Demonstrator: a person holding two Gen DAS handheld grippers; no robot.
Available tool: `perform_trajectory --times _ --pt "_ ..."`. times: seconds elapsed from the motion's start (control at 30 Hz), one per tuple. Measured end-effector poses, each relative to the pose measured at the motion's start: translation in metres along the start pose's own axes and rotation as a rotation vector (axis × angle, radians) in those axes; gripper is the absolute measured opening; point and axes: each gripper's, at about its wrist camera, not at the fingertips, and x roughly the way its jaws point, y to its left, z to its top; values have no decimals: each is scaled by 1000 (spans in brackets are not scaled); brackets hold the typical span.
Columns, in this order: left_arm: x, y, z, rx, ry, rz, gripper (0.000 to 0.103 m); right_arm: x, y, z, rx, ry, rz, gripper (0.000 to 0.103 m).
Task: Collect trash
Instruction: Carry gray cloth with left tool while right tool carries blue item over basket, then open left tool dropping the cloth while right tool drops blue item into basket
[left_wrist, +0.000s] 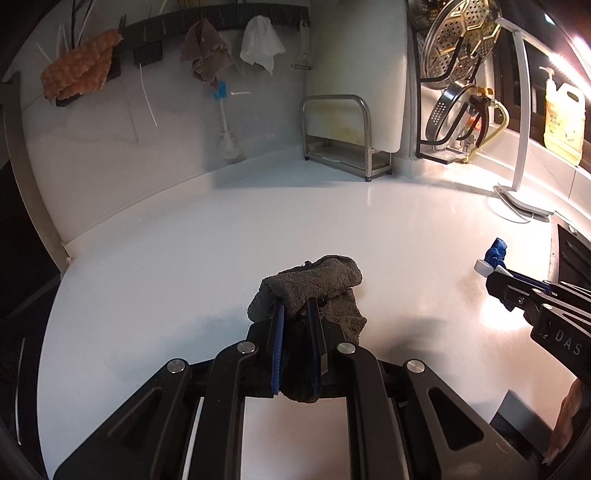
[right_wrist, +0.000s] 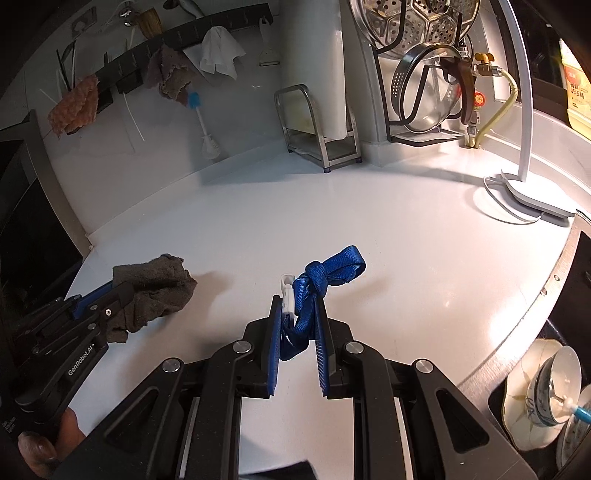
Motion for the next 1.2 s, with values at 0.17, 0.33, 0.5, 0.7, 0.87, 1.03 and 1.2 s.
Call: perform_trajectory --times 0.17,0.33,0.5,0.7,0.87,1.03,1.2 --pt "-35 0 -19 -13 -9 -37 12 -32 11 -27 -21 -10 -25 16" --pt "-77 -2 -42 -10 -19 -54 12 -79 22 -65 -53 -62 -93 16" --pt "-115 -7 -65 -17 -6 -95 12 -115 27 -113 -10 -47 -100 16" --pt "-147 -13 -107 -55 20 -141 12 -146 21 -174 68 -19 -98 16" --pt "-154 -26 -138 -58 61 -165 12 -160 6 -210 128 41 -89 16" --pt "-157 -42 -161 -32 99 -183 12 -172 5 -227 117 50 -96 17" --pt "-160 -48 -168 -22 120 -199 12 -172 12 -234 92 70 -86 17"
